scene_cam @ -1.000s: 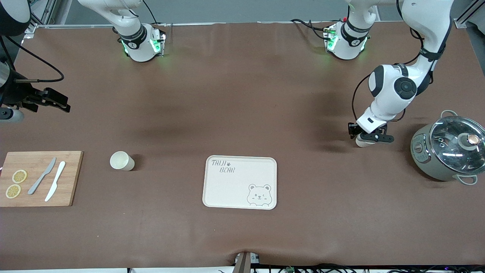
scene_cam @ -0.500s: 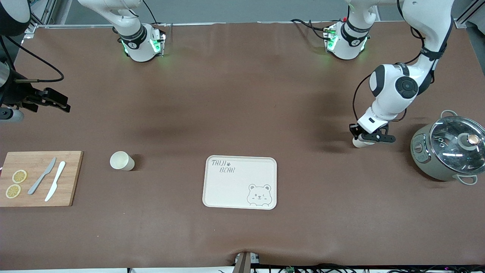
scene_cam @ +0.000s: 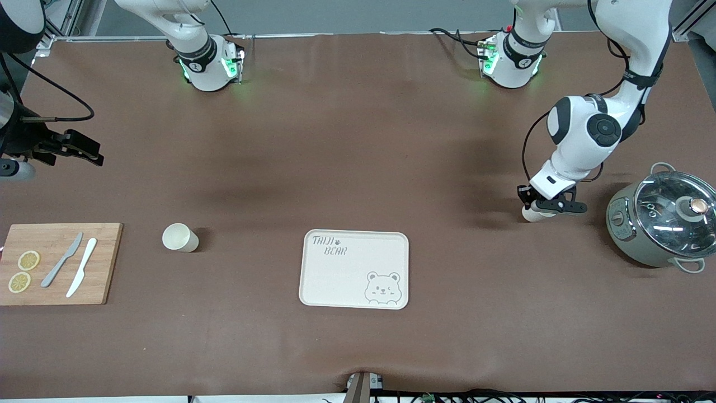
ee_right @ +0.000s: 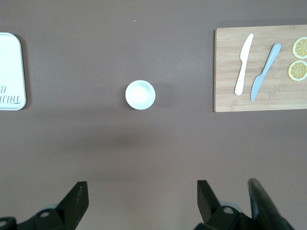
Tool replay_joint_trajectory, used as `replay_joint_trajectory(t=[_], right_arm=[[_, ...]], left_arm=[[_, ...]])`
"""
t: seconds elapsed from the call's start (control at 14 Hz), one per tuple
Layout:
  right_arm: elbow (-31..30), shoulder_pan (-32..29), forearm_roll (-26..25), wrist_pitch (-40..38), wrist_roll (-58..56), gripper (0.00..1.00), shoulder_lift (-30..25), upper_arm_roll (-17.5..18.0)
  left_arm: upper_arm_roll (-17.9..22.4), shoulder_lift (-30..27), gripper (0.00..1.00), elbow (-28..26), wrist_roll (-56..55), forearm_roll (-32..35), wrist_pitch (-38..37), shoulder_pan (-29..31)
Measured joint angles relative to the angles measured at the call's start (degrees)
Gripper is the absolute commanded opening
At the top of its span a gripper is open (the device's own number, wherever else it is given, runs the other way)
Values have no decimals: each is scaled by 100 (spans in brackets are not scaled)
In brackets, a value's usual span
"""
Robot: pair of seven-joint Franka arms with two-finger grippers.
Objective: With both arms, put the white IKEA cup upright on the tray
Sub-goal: 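Close the left gripper on the white cup's rim and lift it, then carry the white cup with the left gripper over the tray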
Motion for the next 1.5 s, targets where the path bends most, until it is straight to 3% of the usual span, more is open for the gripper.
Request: replay_joint_trajectory(t=[0.5, 0.79, 1.5], right_arm=[[0, -1, 0, 4, 0, 100, 0, -2], [0, -12, 0, 0, 0, 100, 0, -4], [1, -64, 1, 22, -95, 100, 0, -22]], left_arm=[[-540, -531, 0, 1390, -575, 0, -2247, -45], [-821, -508, 0, 2210, -1037, 20, -2990, -117], [-902, 761, 0, 4588, -2832, 1116, -4901, -1483]])
